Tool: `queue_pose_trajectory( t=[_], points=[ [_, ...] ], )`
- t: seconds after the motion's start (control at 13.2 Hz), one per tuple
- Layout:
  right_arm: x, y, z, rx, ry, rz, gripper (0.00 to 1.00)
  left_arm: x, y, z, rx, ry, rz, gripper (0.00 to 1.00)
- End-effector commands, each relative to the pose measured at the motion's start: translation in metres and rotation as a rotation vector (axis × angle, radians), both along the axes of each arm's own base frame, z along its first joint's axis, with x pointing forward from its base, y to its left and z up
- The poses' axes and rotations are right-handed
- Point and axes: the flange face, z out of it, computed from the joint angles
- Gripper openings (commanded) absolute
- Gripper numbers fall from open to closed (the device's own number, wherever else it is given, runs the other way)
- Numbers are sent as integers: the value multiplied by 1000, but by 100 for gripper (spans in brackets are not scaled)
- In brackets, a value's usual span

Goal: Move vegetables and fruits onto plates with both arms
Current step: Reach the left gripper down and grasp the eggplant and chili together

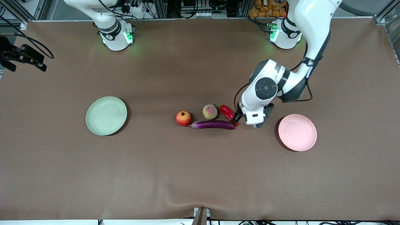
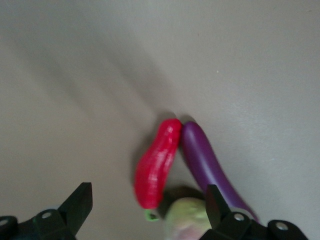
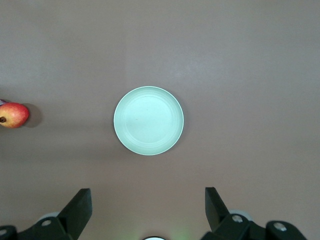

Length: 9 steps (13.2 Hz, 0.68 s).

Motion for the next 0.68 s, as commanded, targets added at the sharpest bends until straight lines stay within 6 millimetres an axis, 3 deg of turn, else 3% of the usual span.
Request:
queue_pose_trajectory(
  t=[0.0, 0.23, 0.61],
  points=[
    [1, -5, 2, -3, 10, 6, 100, 19, -26, -16, -14, 0, 131, 100],
    [0, -6, 3, -3, 7, 3, 100, 22, -45, -41, -7, -7, 159, 100],
    [1, -6, 2, -3, 10, 3, 100, 21, -55, -71, -30, -28, 215, 100]
  ],
)
